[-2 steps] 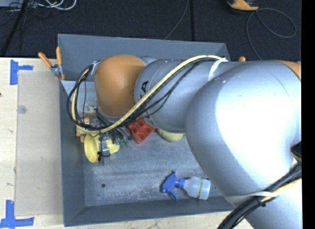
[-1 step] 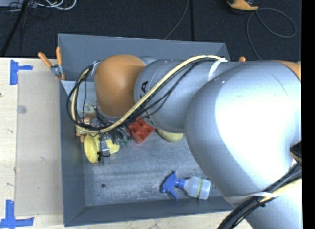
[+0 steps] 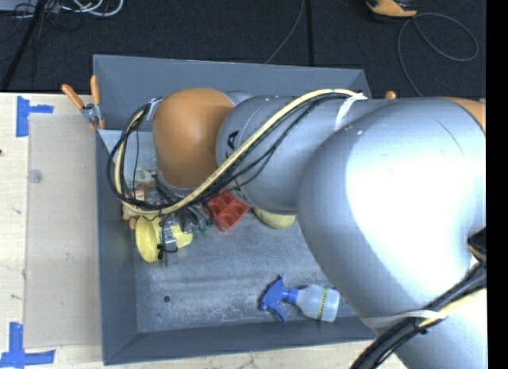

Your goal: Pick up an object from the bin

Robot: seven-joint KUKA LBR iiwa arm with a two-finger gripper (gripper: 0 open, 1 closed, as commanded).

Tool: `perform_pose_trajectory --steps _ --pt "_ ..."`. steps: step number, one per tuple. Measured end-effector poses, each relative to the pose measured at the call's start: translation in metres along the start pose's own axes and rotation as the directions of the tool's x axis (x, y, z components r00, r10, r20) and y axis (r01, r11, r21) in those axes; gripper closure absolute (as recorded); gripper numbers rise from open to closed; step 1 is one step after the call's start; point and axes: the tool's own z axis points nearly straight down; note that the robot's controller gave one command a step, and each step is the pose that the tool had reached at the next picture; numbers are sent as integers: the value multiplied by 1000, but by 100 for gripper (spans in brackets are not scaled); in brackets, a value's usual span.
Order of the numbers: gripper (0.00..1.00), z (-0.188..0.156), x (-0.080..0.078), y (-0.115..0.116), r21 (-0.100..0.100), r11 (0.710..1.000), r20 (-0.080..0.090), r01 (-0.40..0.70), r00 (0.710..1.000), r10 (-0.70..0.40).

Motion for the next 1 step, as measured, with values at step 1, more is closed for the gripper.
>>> perform_pose_trajectory --steps 1 --pt "100 0 0 0 0 1000 0 -1 1000 1"
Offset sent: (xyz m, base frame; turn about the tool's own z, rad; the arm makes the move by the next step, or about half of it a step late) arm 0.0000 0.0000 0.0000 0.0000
